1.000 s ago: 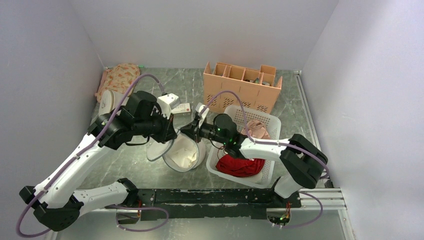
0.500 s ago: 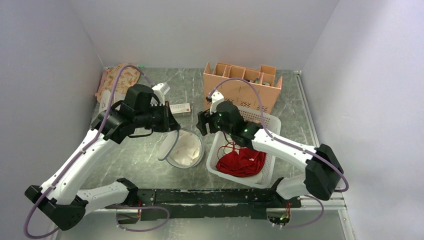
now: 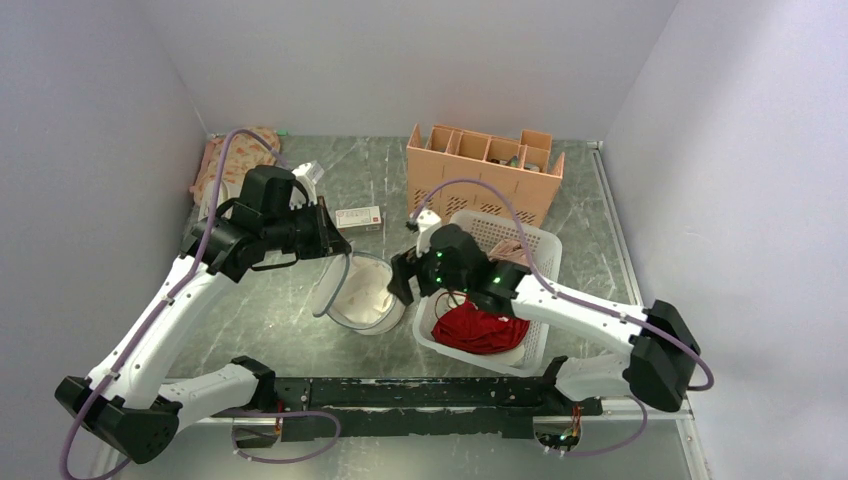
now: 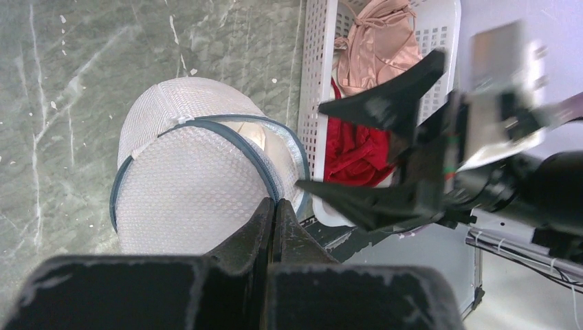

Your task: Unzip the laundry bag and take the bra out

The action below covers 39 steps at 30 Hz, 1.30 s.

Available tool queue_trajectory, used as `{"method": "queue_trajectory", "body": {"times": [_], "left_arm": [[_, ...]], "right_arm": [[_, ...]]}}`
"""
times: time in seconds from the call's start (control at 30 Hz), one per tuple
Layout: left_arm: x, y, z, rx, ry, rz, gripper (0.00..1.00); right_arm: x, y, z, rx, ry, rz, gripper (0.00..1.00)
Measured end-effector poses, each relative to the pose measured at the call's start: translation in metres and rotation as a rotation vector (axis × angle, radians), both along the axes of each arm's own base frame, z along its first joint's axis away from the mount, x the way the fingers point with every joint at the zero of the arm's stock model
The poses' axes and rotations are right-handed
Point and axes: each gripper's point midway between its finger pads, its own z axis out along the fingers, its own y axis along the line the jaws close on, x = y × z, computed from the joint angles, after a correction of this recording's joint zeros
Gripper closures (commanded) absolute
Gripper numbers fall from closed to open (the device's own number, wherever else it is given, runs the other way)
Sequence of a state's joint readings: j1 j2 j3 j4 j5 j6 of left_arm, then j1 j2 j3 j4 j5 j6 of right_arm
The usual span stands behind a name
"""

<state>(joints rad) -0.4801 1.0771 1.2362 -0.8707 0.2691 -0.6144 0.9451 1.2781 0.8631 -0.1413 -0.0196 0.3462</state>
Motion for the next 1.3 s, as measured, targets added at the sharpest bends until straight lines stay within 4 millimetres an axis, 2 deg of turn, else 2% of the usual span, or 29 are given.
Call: {"method": "queue_trajectory", "body": {"times": [0.07, 0.17, 0.2, 0.23, 0.27, 0.3, 0.33, 0.4, 0.5, 0.63, 0.77, 0.83, 0.93, 1.0, 1.1, 1.17, 1.23, 1.3], "left_arm": [[0.001, 0.001, 0.0, -0.005, 0.003, 0.008, 0.93], [0.003, 0.006, 0.001, -0.004, 0.007, 0.025, 0.93], [0.004, 0.008, 0.002, -0.003, 0.007, 0.032, 0.93], [0.006, 0.011, 0.003, -0.003, 0.005, 0.039, 0.93], [0.007, 0.013, 0.003, -0.001, 0.003, 0.047, 0.93], [0.009, 0.019, 0.002, 0.002, 0.003, 0.064, 0.93], [0.01, 0.021, 0.002, 0.004, 0.004, 0.069, 0.93], [0.012, 0.032, -0.001, 0.001, 0.006, 0.092, 0.93], [0.014, 0.049, -0.012, 0.008, 0.033, 0.133, 0.93], [0.016, 0.068, -0.024, 0.039, 0.057, 0.171, 0.93], [0.019, 0.085, -0.033, 0.092, 0.058, 0.203, 0.84], [0.022, 0.093, -0.039, 0.137, 0.055, 0.223, 0.74], [0.029, 0.109, -0.049, 0.226, 0.054, 0.266, 0.44], [0.035, 0.121, -0.057, 0.295, 0.06, 0.299, 0.29], [0.038, 0.133, -0.06, 0.356, 0.046, 0.321, 0.17], [0.04, 0.135, -0.054, 0.365, 0.007, 0.32, 0.11], [0.041, 0.134, -0.04, 0.348, -0.061, 0.32, 0.09], [0.042, 0.131, -0.026, 0.313, -0.129, 0.315, 0.08]], "right_arm": [[-0.011, 0.011, -0.015, -0.028, 0.024, 0.025, 0.23], [-0.016, 0.013, -0.038, -0.101, 0.043, 0.008, 0.45], [-0.013, 0.009, -0.042, -0.123, 0.042, -0.017, 0.48], [-0.01, 0.006, -0.044, -0.138, 0.032, -0.033, 0.57], [-0.007, 0.004, -0.043, -0.144, 0.019, -0.04, 0.75], [-0.004, 0.002, -0.041, -0.148, 0.001, -0.046, 0.85], [0.0, 0.0, -0.04, -0.157, -0.016, -0.045, 0.93], [0.006, -0.002, -0.038, -0.158, -0.038, -0.033, 0.99], [0.021, -0.007, -0.035, -0.158, -0.068, -0.002, 1.0], [0.031, -0.009, -0.033, -0.159, -0.102, 0.063, 1.0], [0.037, -0.006, -0.033, -0.141, -0.114, 0.143, 1.0], [0.037, -0.004, -0.034, -0.131, -0.113, 0.178, 1.0], [0.034, -0.001, -0.036, -0.129, -0.11, 0.208, 1.0], [0.034, 0.0, -0.034, -0.131, -0.112, 0.213, 1.0], [0.038, 0.002, -0.028, -0.123, -0.122, 0.206, 0.96], [0.038, 0.003, -0.025, -0.122, -0.125, 0.198, 0.92], [0.038, 0.004, -0.024, -0.134, -0.124, 0.181, 0.83], [0.036, 0.004, -0.024, -0.146, -0.115, 0.171, 0.69]]}}
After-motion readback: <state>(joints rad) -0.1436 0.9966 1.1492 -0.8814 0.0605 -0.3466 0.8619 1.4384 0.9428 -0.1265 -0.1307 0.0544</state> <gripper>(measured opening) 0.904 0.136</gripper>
